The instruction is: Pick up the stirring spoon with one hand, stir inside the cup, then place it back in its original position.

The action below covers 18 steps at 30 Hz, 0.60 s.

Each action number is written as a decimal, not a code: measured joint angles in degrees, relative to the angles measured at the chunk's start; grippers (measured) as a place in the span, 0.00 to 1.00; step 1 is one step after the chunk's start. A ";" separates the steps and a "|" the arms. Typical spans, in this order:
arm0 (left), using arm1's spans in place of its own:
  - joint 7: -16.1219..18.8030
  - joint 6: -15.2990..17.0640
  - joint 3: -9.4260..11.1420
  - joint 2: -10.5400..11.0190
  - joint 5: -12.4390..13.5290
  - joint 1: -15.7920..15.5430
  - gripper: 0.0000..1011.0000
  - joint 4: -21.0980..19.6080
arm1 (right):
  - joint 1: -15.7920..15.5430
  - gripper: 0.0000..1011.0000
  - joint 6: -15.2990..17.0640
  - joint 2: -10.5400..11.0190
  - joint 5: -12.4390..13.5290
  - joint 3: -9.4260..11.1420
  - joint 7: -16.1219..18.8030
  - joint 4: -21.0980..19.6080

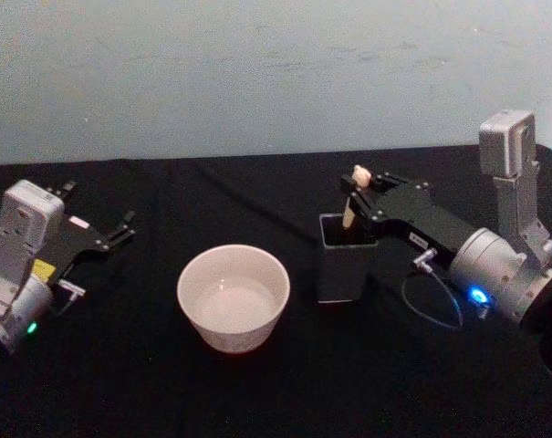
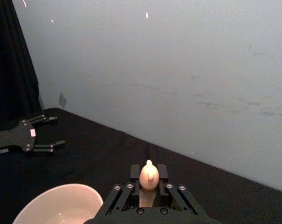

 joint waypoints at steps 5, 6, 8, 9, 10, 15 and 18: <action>0.00 0.00 0.00 0.00 0.00 0.00 0.99 0.00 | -0.51 0.21 -0.59 -0.69 -0.73 -0.07 -0.19 0.80; 0.00 0.00 0.00 0.00 0.00 0.00 0.99 0.00 | -0.58 0.21 -1.01 -0.89 -0.99 -0.08 -0.20 1.09; 0.00 0.00 0.00 0.00 0.00 0.00 0.99 0.00 | -0.64 0.21 -1.54 -1.14 -1.35 -0.08 -0.21 1.51; 0.00 0.00 0.00 0.00 0.00 0.00 0.99 0.00 | -0.66 0.21 -2.06 -1.38 -1.75 -0.07 -0.23 1.89; 0.00 0.00 0.00 0.00 0.00 0.00 0.99 0.00 | -0.67 0.21 -2.33 -1.50 -1.99 -0.07 -0.23 2.08; 0.00 0.00 0.00 0.00 0.00 0.00 0.99 0.00 | -0.68 0.21 -3.71 -2.20 -3.12 0.02 -0.20 3.23; 0.00 0.00 0.00 0.00 0.00 0.00 0.99 0.00 | -0.68 0.21 -3.93 -2.55 -3.49 0.18 -0.09 3.67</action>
